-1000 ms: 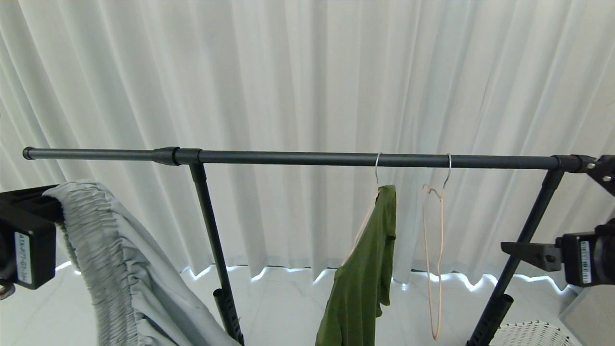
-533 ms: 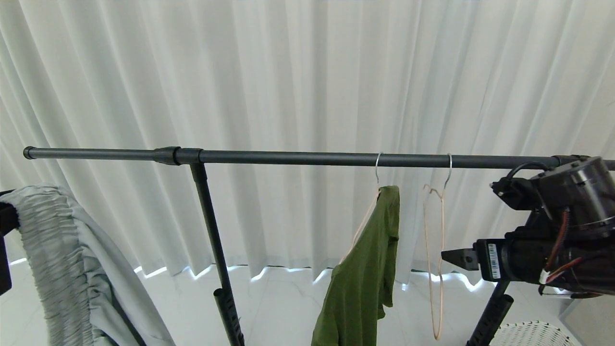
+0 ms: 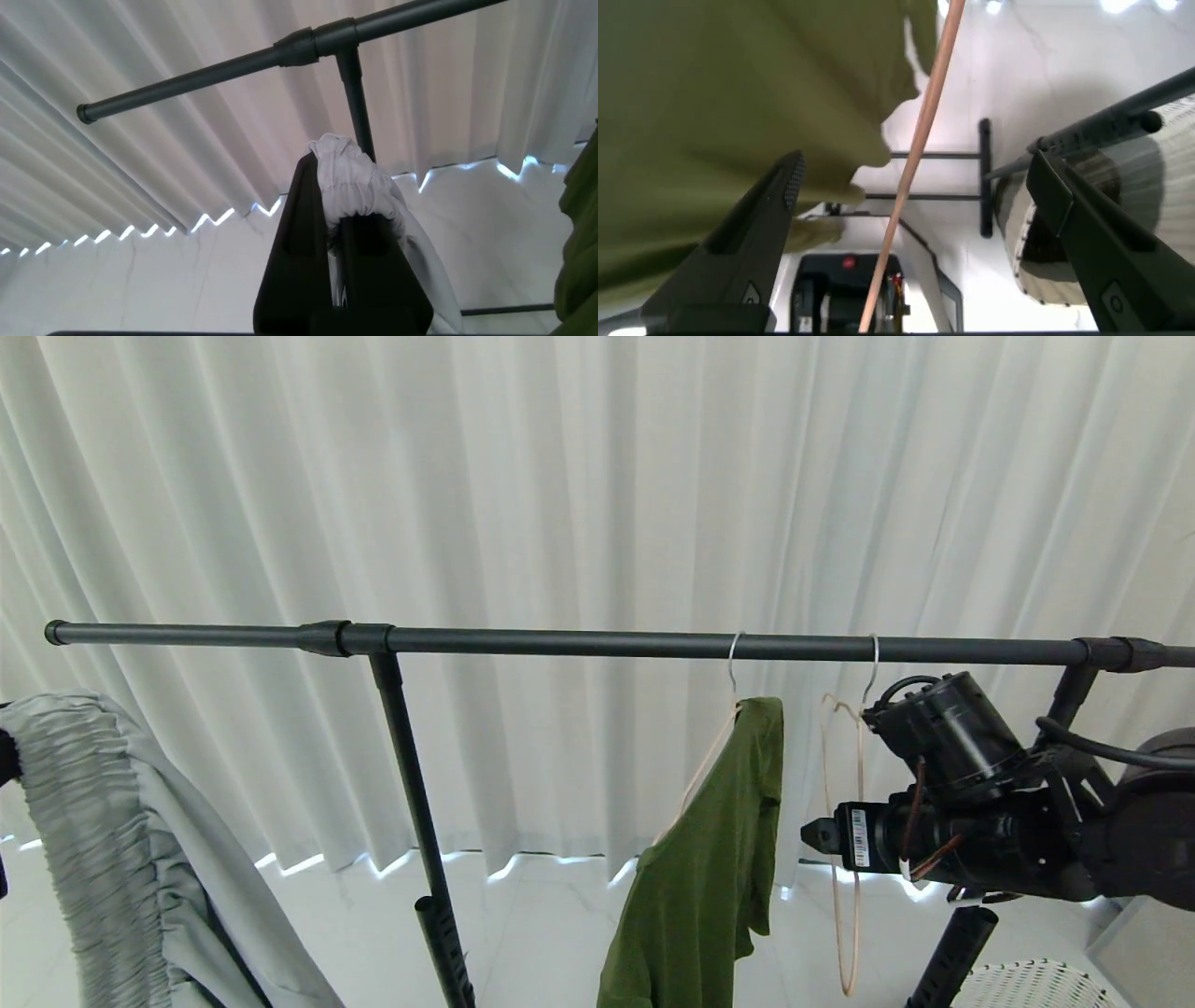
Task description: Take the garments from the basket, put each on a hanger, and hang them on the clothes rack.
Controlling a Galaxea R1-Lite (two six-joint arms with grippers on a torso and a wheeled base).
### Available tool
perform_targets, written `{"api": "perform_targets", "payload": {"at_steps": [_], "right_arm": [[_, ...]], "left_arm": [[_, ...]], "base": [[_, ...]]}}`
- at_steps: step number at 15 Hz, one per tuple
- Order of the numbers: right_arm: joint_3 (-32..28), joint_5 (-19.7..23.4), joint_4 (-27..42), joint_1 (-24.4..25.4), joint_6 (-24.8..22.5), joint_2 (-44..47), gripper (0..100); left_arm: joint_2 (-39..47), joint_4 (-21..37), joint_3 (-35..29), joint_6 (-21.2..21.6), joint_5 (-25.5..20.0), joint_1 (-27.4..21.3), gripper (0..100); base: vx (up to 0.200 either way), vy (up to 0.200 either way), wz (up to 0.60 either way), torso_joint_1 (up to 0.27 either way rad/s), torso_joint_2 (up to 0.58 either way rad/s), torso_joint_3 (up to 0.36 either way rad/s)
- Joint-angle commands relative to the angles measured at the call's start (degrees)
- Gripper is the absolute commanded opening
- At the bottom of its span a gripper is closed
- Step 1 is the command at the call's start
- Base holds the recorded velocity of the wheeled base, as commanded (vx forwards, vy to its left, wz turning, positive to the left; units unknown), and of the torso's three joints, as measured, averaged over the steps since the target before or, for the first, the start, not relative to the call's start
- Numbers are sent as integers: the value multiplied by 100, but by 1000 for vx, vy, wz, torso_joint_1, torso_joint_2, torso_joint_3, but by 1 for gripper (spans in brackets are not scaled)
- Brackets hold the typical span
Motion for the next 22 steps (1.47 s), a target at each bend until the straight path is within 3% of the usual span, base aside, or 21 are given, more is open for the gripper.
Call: {"api": "perform_targets", "payload": {"at_steps": [1, 9, 10, 22], "right_arm": [[-107, -104, -5, 7, 25, 295, 100], [-151, -192, 4, -2, 209, 391, 100], [-143, -192, 4, -2, 209, 391, 0], [-151, -368, 21, 148, 165, 57, 0]], "left_arm": [[5, 1, 7, -1, 3, 0, 0], [5, 1, -11, 8, -6, -9, 0], [14, 1, -11, 8, 3, 0, 0], [5, -8, -37, 8, 3, 0, 0]], "base": [[0, 0, 0, 0, 0, 0], [0, 0, 0, 0, 0, 0], [0, 0, 0, 0, 0, 0], [0, 0, 0, 0, 0, 0]]}}
